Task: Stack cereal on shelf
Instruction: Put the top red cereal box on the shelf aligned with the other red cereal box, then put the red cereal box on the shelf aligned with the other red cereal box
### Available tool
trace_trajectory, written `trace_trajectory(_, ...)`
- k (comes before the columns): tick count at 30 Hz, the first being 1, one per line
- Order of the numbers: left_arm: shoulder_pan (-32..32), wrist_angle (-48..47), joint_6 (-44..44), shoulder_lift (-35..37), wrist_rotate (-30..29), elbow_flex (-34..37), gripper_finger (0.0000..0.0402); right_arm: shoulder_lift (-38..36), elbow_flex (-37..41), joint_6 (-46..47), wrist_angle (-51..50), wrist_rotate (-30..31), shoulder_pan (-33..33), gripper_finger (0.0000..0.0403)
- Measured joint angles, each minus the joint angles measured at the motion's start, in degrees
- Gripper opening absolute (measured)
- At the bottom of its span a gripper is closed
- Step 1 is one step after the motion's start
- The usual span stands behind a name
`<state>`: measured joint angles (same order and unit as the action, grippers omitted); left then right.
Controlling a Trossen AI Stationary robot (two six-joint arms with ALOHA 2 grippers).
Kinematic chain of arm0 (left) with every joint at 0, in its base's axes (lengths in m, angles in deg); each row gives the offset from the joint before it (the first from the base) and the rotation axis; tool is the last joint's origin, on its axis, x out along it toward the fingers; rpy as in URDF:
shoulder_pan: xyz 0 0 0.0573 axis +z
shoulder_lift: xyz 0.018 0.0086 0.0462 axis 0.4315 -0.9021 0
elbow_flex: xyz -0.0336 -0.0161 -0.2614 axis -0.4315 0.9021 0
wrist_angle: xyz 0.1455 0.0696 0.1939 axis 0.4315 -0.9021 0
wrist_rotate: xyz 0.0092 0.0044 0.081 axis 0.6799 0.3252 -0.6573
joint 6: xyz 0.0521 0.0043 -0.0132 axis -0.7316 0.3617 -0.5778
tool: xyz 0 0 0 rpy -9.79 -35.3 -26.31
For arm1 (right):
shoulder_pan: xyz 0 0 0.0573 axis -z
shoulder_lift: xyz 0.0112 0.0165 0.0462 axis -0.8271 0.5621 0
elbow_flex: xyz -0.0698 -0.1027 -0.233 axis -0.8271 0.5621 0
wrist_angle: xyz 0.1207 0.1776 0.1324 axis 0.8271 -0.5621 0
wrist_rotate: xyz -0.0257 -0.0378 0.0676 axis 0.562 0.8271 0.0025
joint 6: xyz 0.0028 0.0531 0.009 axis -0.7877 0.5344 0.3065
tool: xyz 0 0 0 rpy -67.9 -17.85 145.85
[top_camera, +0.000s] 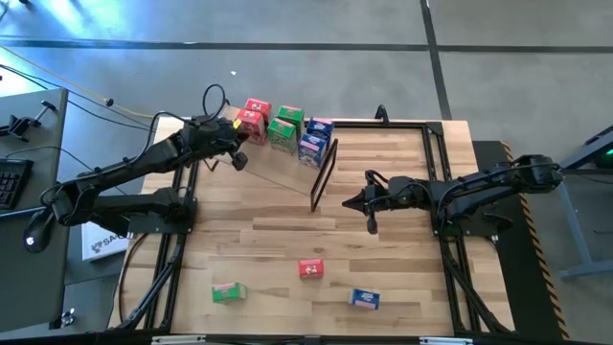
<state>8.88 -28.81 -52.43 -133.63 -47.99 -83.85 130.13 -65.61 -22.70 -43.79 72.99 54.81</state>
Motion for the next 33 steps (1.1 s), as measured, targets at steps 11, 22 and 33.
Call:
trace_trajectory(11, -1.7, 0.9, -4.5, 1.8, 2.9, 0.0, 0.0005, 0.0, 0.0, 0.5, 0.0, 0.0, 0.0, 0.0000)
trace_trajectory(22, -16.1, 19.0, 2.4, 3.5, 9.3, 7.5, 0.0005, 0.0, -0.1, 3.0, 1.5, 0.0, 0.0, 0.0000)
trace_trajectory(33, -29.0, 18.8, 9.0, 0.8, 9.2, 8.7, 0.0005, 0.0, -0.1, 3.0, 2.5, 0.6, 0.0, 0.0001)
